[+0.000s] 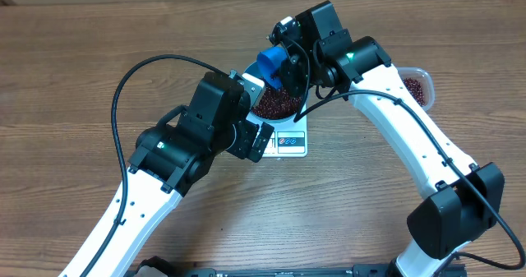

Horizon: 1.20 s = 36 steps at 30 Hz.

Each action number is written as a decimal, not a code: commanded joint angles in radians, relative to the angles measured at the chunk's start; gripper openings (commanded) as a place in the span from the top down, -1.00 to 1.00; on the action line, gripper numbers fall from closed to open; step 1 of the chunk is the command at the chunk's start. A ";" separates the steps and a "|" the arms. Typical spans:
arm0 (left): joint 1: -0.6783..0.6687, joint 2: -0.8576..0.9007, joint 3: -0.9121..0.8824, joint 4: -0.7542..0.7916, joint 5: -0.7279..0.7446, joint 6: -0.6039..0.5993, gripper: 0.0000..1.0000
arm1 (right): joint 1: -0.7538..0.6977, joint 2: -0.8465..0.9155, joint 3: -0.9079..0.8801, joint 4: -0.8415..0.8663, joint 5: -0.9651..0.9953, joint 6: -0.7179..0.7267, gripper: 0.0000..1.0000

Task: Scoop item into bowl and weigh 150g on scale

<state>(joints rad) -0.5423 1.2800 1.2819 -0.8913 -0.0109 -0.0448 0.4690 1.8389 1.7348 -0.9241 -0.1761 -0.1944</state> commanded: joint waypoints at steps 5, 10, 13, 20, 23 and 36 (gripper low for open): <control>0.005 -0.010 0.016 0.002 0.008 0.012 -0.99 | -0.007 -0.031 0.027 0.044 0.003 0.007 0.93; 0.005 -0.010 0.016 0.002 0.008 0.012 -0.99 | -0.007 -0.031 0.027 0.044 0.003 0.007 0.93; 0.005 -0.010 0.016 0.002 0.008 0.012 -0.99 | -0.008 -0.031 0.027 0.046 0.003 0.008 0.93; 0.005 -0.010 0.016 0.002 0.008 0.012 -0.99 | -0.069 -0.031 0.027 0.112 -0.001 0.183 0.93; 0.005 -0.010 0.016 0.002 0.008 0.012 -0.99 | -0.146 -0.031 0.027 0.145 -0.001 0.281 0.93; 0.005 -0.010 0.016 0.002 0.008 0.012 -1.00 | -0.460 -0.085 0.028 0.034 -0.005 0.324 0.93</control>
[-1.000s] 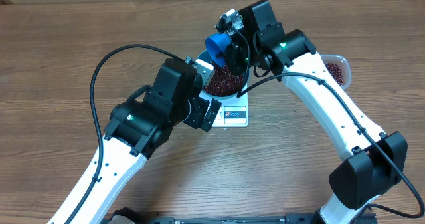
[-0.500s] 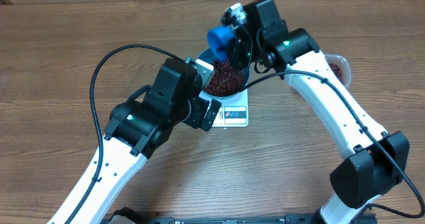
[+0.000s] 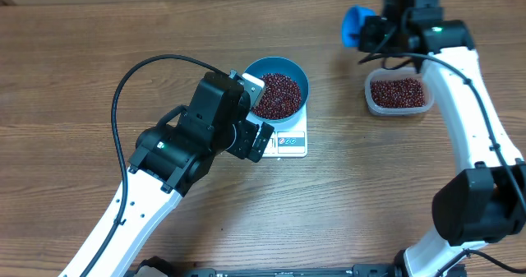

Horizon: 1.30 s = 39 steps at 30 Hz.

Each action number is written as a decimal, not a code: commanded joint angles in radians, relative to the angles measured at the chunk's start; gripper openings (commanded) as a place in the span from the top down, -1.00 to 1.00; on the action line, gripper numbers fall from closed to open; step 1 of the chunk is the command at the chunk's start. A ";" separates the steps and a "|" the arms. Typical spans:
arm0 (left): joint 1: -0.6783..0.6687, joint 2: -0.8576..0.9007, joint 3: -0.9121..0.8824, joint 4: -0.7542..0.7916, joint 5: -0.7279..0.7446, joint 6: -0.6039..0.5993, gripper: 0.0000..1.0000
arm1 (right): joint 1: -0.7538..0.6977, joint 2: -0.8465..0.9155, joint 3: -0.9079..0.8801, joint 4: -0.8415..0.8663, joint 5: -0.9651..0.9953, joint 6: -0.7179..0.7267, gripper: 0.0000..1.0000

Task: Scoop item into bowl and weigh 150g on scale
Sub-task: 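Lift the blue scoop with the right gripper and move it to the tub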

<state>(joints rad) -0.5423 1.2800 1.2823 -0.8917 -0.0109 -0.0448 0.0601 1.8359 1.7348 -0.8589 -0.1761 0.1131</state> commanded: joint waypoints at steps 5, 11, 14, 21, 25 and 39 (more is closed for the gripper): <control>0.005 -0.010 0.016 0.002 0.008 0.012 -0.99 | -0.127 -0.147 0.028 -0.116 -0.003 0.005 0.93; 0.005 -0.010 0.016 0.002 0.008 0.012 -0.99 | -0.159 -0.209 0.028 -0.282 0.121 -0.102 0.93; 0.005 -0.010 0.016 0.002 0.008 0.012 -0.99 | -0.159 -0.210 0.028 -0.336 0.230 -0.104 0.93; 0.005 -0.010 0.016 0.002 0.008 0.012 -0.99 | -0.159 -0.210 0.028 -0.364 0.387 -0.148 0.93; 0.005 -0.010 0.016 0.002 0.008 0.012 -0.99 | -0.156 -0.210 0.028 -0.354 0.405 -0.149 0.93; 0.005 -0.010 0.016 0.002 0.008 0.012 -0.99 | 0.013 -0.210 0.028 -0.354 0.755 -0.148 0.93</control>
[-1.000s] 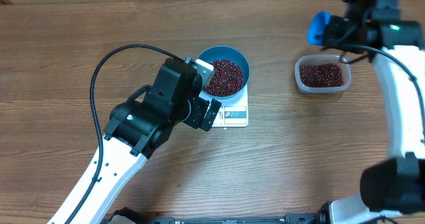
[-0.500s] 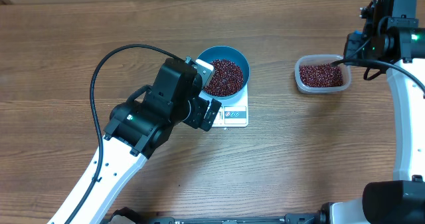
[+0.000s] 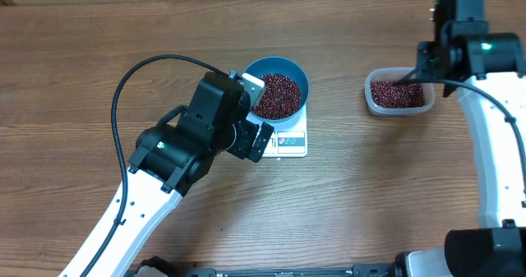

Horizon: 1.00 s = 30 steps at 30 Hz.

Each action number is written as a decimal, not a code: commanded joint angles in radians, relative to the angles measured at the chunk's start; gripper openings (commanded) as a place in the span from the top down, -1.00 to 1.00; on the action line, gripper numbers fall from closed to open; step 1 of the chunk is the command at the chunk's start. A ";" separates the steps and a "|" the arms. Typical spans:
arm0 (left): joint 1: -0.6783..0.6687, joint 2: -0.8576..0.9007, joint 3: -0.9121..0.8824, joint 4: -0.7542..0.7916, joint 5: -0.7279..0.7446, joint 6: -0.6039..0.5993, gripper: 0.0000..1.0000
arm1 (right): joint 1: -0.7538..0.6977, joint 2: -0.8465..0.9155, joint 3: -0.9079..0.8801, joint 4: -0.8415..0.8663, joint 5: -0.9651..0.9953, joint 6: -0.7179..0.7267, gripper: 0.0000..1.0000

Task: Scoop item into bowl and weigh 150g on scale
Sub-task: 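Lift the blue scoop with the right gripper and move it to the tub, then lower the scoop into the clear tub and open the right gripper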

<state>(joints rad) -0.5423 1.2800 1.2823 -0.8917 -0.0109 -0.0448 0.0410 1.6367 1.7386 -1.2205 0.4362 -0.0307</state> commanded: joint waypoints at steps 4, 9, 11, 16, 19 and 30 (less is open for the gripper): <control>0.005 -0.010 0.016 0.002 0.008 0.012 -0.99 | 0.056 -0.011 0.024 0.008 0.201 -0.005 0.93; 0.005 -0.010 0.016 0.002 0.008 0.012 -0.99 | 0.058 -0.011 0.024 0.020 0.210 -0.004 0.93; 0.005 -0.010 0.016 0.002 0.008 0.012 -0.99 | 0.058 -0.011 0.024 0.039 0.204 -0.001 0.93; 0.005 -0.010 0.016 0.002 0.008 0.012 -0.99 | 0.048 -0.009 0.021 0.117 0.005 0.263 0.93; 0.005 -0.010 0.016 0.002 0.008 0.012 -0.99 | 0.025 -0.002 -0.008 0.155 -0.090 0.497 0.93; 0.005 -0.010 0.016 0.002 0.008 0.012 -0.99 | -0.016 0.006 -0.181 0.231 -0.195 0.990 0.93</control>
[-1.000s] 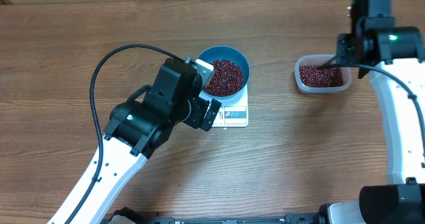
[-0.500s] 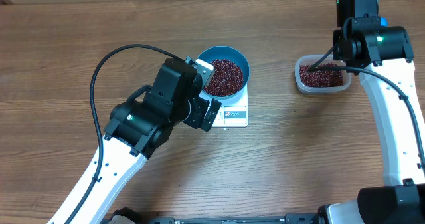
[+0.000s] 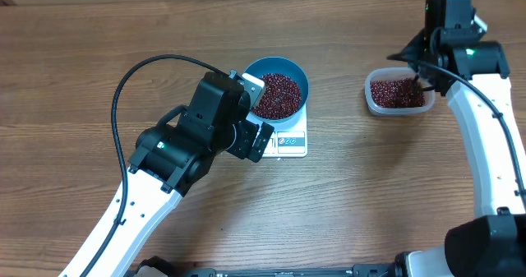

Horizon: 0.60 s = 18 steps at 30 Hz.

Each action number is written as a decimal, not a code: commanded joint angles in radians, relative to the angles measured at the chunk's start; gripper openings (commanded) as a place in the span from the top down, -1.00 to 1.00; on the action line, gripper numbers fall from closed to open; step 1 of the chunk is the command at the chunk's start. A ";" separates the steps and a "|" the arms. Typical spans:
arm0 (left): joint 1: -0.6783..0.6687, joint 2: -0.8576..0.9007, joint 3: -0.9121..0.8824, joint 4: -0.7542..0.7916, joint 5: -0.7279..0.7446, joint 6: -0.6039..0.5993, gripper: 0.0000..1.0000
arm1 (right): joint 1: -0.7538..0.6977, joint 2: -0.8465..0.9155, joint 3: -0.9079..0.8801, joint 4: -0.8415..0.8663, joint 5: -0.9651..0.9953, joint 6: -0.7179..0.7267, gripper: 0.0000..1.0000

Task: Scoop item into bowl and weigh 150g on scale
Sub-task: 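Lower the scoop into the clear tub and open the right gripper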

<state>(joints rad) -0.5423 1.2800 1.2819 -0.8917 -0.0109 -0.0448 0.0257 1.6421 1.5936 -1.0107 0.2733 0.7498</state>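
A blue bowl (image 3: 283, 76) heaped with red beans (image 3: 275, 96) sits on the white scale (image 3: 292, 141) at the table's middle. My left gripper (image 3: 258, 114) rests against the bowl's left side and the scale, its two pale fingers (image 3: 264, 141) spread wide apart and holding nothing. At the right, a clear tub (image 3: 398, 94) holds more red beans. My right gripper (image 3: 417, 78) dips into the tub's right end from above. Its fingers and the blue scoop are hidden under the wrist.
The left arm's black cable (image 3: 140, 71) loops over the table to the left of the bowl. The right arm (image 3: 485, 137) runs down the table's right side. Bare wooden tabletop lies between the scale and the tub.
The right wrist has shifted slightly left and turned over the tub, now reaching down into the beans at its right end. Left arm, bowl and scale are unchanged.
My right gripper first held the blue scoop tipped over the bowl on the scale. Then it carried the scoop above and left of the clear tub. Later it stood at the tub's right edge, and now it reaches into the beans. The left arm stayed still.
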 commanded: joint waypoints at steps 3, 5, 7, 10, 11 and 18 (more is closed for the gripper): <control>0.005 -0.010 0.016 0.002 0.008 0.012 -0.99 | -0.001 0.008 -0.078 0.066 -0.040 0.235 0.93; 0.005 -0.010 0.016 0.002 0.008 0.012 -0.99 | -0.001 0.009 -0.114 0.107 -0.062 0.236 0.93; 0.005 -0.010 0.016 0.002 0.008 0.012 -0.99 | -0.001 0.010 -0.149 0.138 -0.087 0.250 0.93; 0.005 -0.010 0.016 0.002 0.008 0.012 -0.99 | -0.001 0.010 -0.197 0.185 -0.108 0.250 0.93; 0.005 -0.010 0.016 0.002 0.008 0.012 -0.99 | -0.001 0.010 -0.208 0.193 -0.108 0.249 0.93; 0.005 -0.010 0.016 0.002 0.008 0.012 -0.99 | -0.001 0.014 -0.250 0.198 -0.108 0.249 0.92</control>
<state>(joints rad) -0.5423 1.2800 1.2819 -0.8917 -0.0109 -0.0448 0.0261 1.6497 1.3533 -0.8223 0.1684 0.9859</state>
